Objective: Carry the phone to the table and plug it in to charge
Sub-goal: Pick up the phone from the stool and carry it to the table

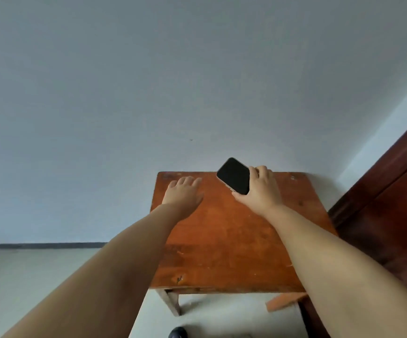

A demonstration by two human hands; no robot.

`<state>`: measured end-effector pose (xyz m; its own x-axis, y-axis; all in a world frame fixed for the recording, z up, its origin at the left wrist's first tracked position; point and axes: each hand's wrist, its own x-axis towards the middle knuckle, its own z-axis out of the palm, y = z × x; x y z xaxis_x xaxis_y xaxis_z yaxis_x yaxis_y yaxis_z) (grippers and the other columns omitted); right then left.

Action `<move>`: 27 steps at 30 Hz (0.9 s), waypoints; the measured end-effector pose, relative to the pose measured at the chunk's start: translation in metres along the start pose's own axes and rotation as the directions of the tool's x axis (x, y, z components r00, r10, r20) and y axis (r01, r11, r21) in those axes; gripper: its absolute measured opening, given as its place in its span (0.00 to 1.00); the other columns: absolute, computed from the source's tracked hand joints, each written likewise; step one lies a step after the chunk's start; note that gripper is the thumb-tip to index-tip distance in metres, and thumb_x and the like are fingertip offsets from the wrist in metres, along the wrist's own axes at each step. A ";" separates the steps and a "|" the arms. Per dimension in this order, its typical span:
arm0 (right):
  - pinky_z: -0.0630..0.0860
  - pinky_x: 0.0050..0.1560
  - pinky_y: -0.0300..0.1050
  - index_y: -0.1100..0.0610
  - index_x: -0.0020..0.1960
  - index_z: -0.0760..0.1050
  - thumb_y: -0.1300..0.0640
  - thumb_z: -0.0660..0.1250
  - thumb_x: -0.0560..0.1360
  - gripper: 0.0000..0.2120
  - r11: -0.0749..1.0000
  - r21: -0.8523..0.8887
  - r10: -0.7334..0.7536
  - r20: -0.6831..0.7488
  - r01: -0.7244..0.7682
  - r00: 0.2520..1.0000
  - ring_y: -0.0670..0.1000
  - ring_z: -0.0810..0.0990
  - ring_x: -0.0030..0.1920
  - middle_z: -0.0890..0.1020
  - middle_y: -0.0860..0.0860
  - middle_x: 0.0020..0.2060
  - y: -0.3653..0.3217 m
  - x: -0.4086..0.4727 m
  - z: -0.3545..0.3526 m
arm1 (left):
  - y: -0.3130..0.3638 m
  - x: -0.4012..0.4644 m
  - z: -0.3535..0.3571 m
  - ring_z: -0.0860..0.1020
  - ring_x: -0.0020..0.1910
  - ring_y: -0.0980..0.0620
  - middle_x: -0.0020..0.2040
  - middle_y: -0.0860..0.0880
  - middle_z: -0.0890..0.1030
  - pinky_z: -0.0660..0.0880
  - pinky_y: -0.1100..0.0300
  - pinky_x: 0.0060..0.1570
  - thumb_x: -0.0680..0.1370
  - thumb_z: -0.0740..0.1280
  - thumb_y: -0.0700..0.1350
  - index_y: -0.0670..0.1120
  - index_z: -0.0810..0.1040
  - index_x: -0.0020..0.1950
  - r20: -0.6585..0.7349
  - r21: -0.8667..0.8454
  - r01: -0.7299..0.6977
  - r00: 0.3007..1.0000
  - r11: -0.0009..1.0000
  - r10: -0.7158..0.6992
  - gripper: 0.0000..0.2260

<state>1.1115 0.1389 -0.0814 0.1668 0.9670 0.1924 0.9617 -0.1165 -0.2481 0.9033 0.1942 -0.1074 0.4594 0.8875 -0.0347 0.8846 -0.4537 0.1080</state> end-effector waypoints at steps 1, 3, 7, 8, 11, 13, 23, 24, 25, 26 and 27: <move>0.73 0.54 0.50 0.61 0.64 0.67 0.39 0.70 0.66 0.36 0.999 -0.004 -0.049 0.009 0.049 0.999 0.58 0.71 0.55 0.72 0.58 0.57 -0.019 0.002 0.003 | -0.017 -0.014 -0.004 0.63 0.72 0.45 0.73 0.45 0.66 0.60 0.47 0.69 0.80 0.53 0.53 0.47 0.59 0.74 -0.003 0.005 0.044 0.999 0.999 -0.044 0.23; 0.74 0.51 0.49 0.60 0.63 0.67 0.39 0.70 0.66 0.35 0.989 -0.003 -0.146 0.027 0.147 0.989 0.57 0.72 0.55 0.73 0.58 0.56 -0.062 0.005 0.011 | -0.053 -0.046 -0.013 0.65 0.70 0.45 0.71 0.44 0.69 0.62 0.48 0.68 0.80 0.52 0.53 0.47 0.62 0.72 -0.023 0.011 0.144 0.989 0.990 -0.143 0.22; 0.74 0.49 0.49 0.60 0.62 0.67 0.39 0.70 0.66 0.34 0.938 0.036 -0.346 0.061 0.344 0.936 0.57 0.72 0.54 0.73 0.58 0.56 -0.156 0.002 0.026 | -0.123 -0.120 -0.026 0.67 0.69 0.44 0.70 0.44 0.70 0.63 0.48 0.67 0.81 0.51 0.54 0.46 0.64 0.70 -0.062 0.025 0.344 0.938 0.939 -0.342 0.21; 0.74 0.48 0.48 0.60 0.62 0.67 0.39 0.70 0.66 0.34 0.921 0.053 -0.389 0.067 0.387 0.919 0.57 0.72 0.54 0.73 0.58 0.56 -0.180 -0.001 0.030 | -0.139 -0.139 -0.029 0.67 0.69 0.44 0.70 0.44 0.70 0.63 0.48 0.67 0.81 0.51 0.54 0.46 0.64 0.70 -0.068 0.022 0.384 0.922 0.923 -0.382 0.21; 0.74 0.47 0.47 0.60 0.61 0.67 0.39 0.70 0.67 0.33 0.846 0.099 -0.531 0.080 0.524 0.843 0.56 0.72 0.53 0.72 0.58 0.56 -0.260 -0.020 0.043 | -0.188 -0.208 -0.034 0.67 0.69 0.44 0.70 0.44 0.70 0.63 0.49 0.67 0.81 0.52 0.54 0.45 0.65 0.70 -0.071 0.016 0.518 0.854 0.855 -0.515 0.21; 0.74 0.48 0.47 0.60 0.60 0.67 0.39 0.70 0.67 0.33 0.797 0.136 -0.602 0.086 0.589 0.794 0.56 0.71 0.53 0.72 0.58 0.56 -0.309 -0.037 0.050 | -0.217 -0.250 -0.037 0.67 0.69 0.44 0.70 0.44 0.70 0.63 0.49 0.67 0.81 0.52 0.54 0.45 0.65 0.70 -0.081 0.021 0.585 0.809 0.811 -0.582 0.21; 0.73 0.53 0.48 0.61 0.62 0.66 0.40 0.70 0.68 0.33 0.607 0.229 -0.793 0.112 0.761 0.599 0.57 0.70 0.55 0.71 0.58 0.57 -0.564 -0.152 0.099 | -0.375 -0.483 -0.047 0.68 0.68 0.44 0.68 0.44 0.71 0.64 0.50 0.66 0.81 0.54 0.53 0.45 0.67 0.69 -0.090 0.021 0.787 0.615 0.616 -0.783 0.20; 0.73 0.54 0.48 0.62 0.62 0.66 0.40 0.70 0.68 0.33 0.591 0.240 -0.805 0.115 0.770 0.582 0.57 0.70 0.55 0.71 0.58 0.57 -0.587 -0.165 0.103 | -0.390 -0.504 -0.047 0.67 0.68 0.44 0.67 0.44 0.71 0.64 0.51 0.65 0.81 0.54 0.53 0.45 0.67 0.68 -0.081 0.021 0.809 0.587 0.588 -0.805 0.20; 0.73 0.54 0.49 0.62 0.61 0.66 0.40 0.70 0.68 0.33 0.572 0.249 -0.819 0.121 0.781 0.561 0.57 0.70 0.55 0.71 0.58 0.57 -0.610 -0.176 0.107 | -0.404 -0.525 -0.048 0.67 0.68 0.44 0.67 0.44 0.71 0.64 0.51 0.65 0.81 0.54 0.53 0.45 0.67 0.68 -0.082 0.018 0.827 0.561 0.562 -0.824 0.19; 0.73 0.54 0.48 0.62 0.62 0.66 0.40 0.70 0.68 0.33 0.551 0.254 -0.833 0.123 0.795 0.539 0.57 0.70 0.55 0.71 0.58 0.57 -0.630 -0.186 0.111 | -0.416 -0.542 -0.048 0.67 0.67 0.44 0.66 0.44 0.72 0.64 0.51 0.64 0.81 0.54 0.54 0.45 0.68 0.68 -0.080 0.017 0.843 0.538 0.538 -0.839 0.19; 0.73 0.54 0.48 0.62 0.62 0.66 0.40 0.70 0.68 0.33 0.531 0.253 -0.847 0.124 0.809 0.517 0.57 0.70 0.55 0.70 0.58 0.57 -0.650 -0.195 0.115 | -0.428 -0.558 -0.049 0.68 0.67 0.44 0.66 0.43 0.72 0.65 0.51 0.64 0.81 0.54 0.54 0.45 0.68 0.67 -0.086 0.021 0.853 0.521 0.521 -0.850 0.19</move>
<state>0.4288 0.0519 -0.0669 -0.7555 0.6265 0.1917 0.5902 0.7779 -0.2159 0.2649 -0.1027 -0.0857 -0.5192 0.8543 -0.0248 0.8545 0.5195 0.0062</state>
